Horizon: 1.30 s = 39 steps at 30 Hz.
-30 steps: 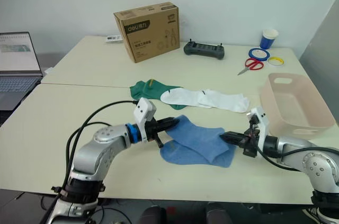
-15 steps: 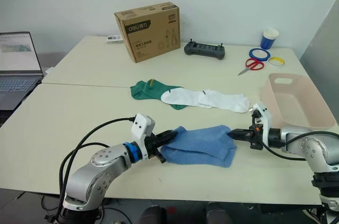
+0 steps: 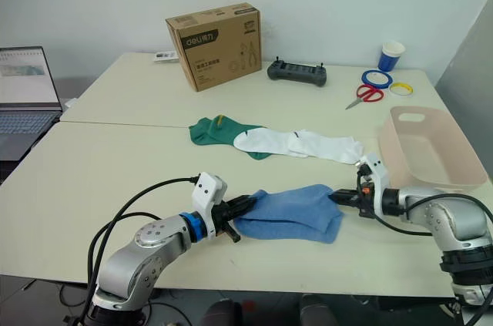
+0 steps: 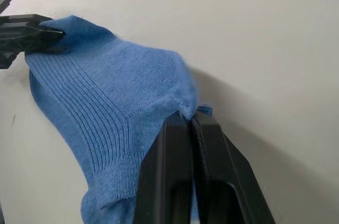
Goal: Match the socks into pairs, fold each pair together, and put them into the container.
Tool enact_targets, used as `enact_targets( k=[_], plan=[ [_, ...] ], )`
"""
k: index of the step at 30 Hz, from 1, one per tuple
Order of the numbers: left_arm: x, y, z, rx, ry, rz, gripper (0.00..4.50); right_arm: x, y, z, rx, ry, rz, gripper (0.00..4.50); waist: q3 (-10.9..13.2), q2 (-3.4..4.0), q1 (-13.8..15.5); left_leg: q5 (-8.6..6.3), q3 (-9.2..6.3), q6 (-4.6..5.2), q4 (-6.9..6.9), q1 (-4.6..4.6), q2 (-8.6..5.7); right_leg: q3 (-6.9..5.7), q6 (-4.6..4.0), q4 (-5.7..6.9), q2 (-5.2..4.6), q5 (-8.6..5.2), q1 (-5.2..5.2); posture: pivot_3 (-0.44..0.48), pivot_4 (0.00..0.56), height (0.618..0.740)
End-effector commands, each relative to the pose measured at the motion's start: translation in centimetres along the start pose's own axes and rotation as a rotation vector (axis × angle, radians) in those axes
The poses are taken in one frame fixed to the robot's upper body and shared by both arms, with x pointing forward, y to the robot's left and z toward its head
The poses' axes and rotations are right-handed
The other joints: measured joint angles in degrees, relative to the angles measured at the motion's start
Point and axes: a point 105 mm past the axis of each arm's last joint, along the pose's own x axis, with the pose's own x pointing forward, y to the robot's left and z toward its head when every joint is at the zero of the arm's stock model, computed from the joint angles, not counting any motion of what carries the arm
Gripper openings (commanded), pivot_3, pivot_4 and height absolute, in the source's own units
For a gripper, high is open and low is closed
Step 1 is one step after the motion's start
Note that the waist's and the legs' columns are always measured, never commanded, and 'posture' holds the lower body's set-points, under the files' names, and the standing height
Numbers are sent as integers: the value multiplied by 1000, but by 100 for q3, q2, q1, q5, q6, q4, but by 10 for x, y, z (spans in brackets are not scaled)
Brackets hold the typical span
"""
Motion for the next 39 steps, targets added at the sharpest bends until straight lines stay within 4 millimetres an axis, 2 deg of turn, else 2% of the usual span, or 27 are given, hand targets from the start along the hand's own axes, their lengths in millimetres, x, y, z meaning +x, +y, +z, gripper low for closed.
enact_targets(
  k=[1, 3, 6, 9, 11, 16, 22, 25, 30, 34, 39],
  plan=[
    [-3, 3, 11, 28, -38, 0, 1351, -9, -4, 17, -52, -65, -37, 1357, 0, 0, 6, 0, 1, 0, 0, 0, 0, 0, 0, 0, 0, 0, 0, 0, 150, 740],
    [-10, 10, 13, 31, -41, 21, 2029, -17, -7, 23, -81, -93, -63, 2077, 0, 0, 7, 0, 2, 0, 0, -1, 0, 1, 0, -1, -1, 0, 0, 0, 150, 740],
    [-20, 23, 17, 44, -45, 52, 2965, -23, 1, 30, -120, -128, -30, 3117, 0, 0, 5, 0, 2, 0, -1, 0, 0, 1, 0, -1, -1, 0, 0, 0, 150, 740],
    [-31, 33, 23, 65, -54, 59, 3996, -27, 13, 36, -147, -174, 20, 3144, 0, 0, 1, 0, 1, 0, -3, 0, 1, 0, 0, -1, 0, -1, -2, 0, 150, 740],
    [-40, 37, 29, 99, -56, 28, 4475, -27, 25, 36, -247, -179, 46, 3144, 0, 0, 6, 0, 1, 0, -3, 0, 1, -1, 0, -1, 0, -1, -2, 0, 150, 740],
    [-47, 25, 29, 369, 5, -138, 4475, -19, 54, 11, -682, -89, 134, 3144, 1, 2, 6, 0, 5, -1, -6, 0, 0, -3, -3, -8, -3, -4, -2, 0, 150, 740],
    [-37, 16, 23, 617, 28, -258, 4475, -11, 57, -12, -971, -41, 181, 3144, 2, 1, 11, 0, 22, -1, -4, 2, 1, 5, -28, -9, -11, -18, -2, 0, 150, 740],
    [-29, 10, 9, 729, 61, -314, 4475, -5, 54, -17, -1047, -35, 169, 3144, 2, 2, 15, 0, 20, -1, -3, 3, 0, 4, -27, -7, -10, -16, -2, 0, 150, 740],
    [-18, 9, 10, 758, 26, -310, 4475, -4, 55, -25, -1080, -33, 196, 3144, 2, 2, 14, 0, 19, -1, -5, 2, 2, 3, -9, -4, -7, -6, -3, 0, 150, 740],
    [-13, 9, 7, 788, 33, -329, 4475, 0, 50, -32, -1121, -6, 180, 3144, 2, 2, 16, 0, 19, -1, -3, 4, 2, 3, -9, -1, -7, -6, -2, 0, 150, 740],
    [-10, 18, 5, 815, 53, -322, 4475, 0, 38, -39, -1158, 47, 155, 3144, 2, 2, 16, 0, 19, -1, -1, 5, 2, 4, -7, -1, -6, -5, -1, 0, 150, 740]
  ],
)
